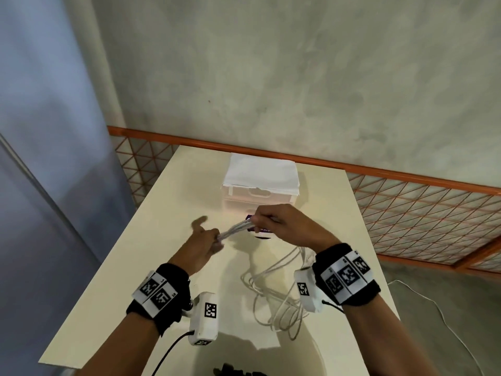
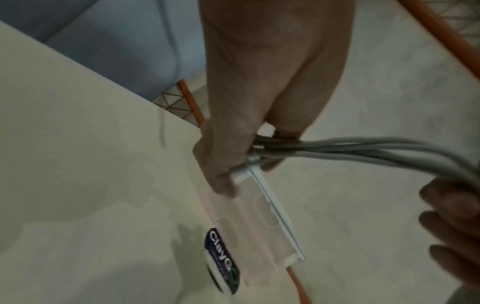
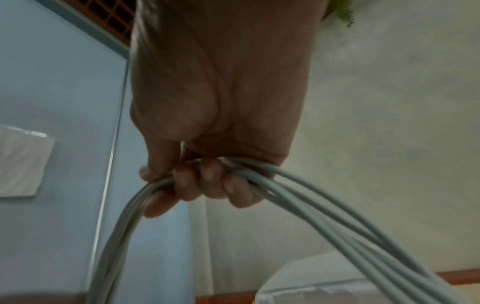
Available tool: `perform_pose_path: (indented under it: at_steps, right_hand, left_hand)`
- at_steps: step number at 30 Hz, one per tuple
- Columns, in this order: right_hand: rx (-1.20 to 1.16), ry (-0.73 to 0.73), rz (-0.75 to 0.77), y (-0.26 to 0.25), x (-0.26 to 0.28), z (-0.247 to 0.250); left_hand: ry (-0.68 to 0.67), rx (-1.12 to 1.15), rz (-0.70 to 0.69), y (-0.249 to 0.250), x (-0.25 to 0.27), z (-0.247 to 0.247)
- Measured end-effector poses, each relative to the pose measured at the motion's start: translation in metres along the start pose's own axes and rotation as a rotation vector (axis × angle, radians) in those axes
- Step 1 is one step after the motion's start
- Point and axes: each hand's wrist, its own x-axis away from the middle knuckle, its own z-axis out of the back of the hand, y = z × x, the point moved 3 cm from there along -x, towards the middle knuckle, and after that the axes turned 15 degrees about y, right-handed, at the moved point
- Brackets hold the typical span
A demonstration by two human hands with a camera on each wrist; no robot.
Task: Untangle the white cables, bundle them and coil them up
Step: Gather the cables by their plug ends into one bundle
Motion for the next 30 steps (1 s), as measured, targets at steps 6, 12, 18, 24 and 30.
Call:
perform_pose_path:
  at_steps: [6, 12, 18, 24, 30]
  right_hand:
    - [0.034, -0.138, -0.088, -0.001, -0.004, 0.012]
    - [-0.110, -0.048, -0.181, 0.003, -0.005, 0.022]
    - [-0.182, 0.018, -0.395, 0.071, 0.016, 0.009]
    - [-0.178, -0.061, -0.456, 0.110, 0.025, -0.011]
    - [0.018, -0.092, -0.401, 0.116, 0.035, -0.023]
  left_hand:
    - [-0.383, -0.474, -0.262, 0.005, 0.023, -0.013]
    - [-0.493, -0.396, -0.279, 0.025, 0.041, -0.027]
    - [-0.250, -0.112, -0.427, 0.092, 0.030, -0.001]
    - [-0.135, 0.017, -0.462, 0.087, 0.023, 0.008]
    - [-0.067, 0.123, -0.512, 0.101, 0.019, 0.018]
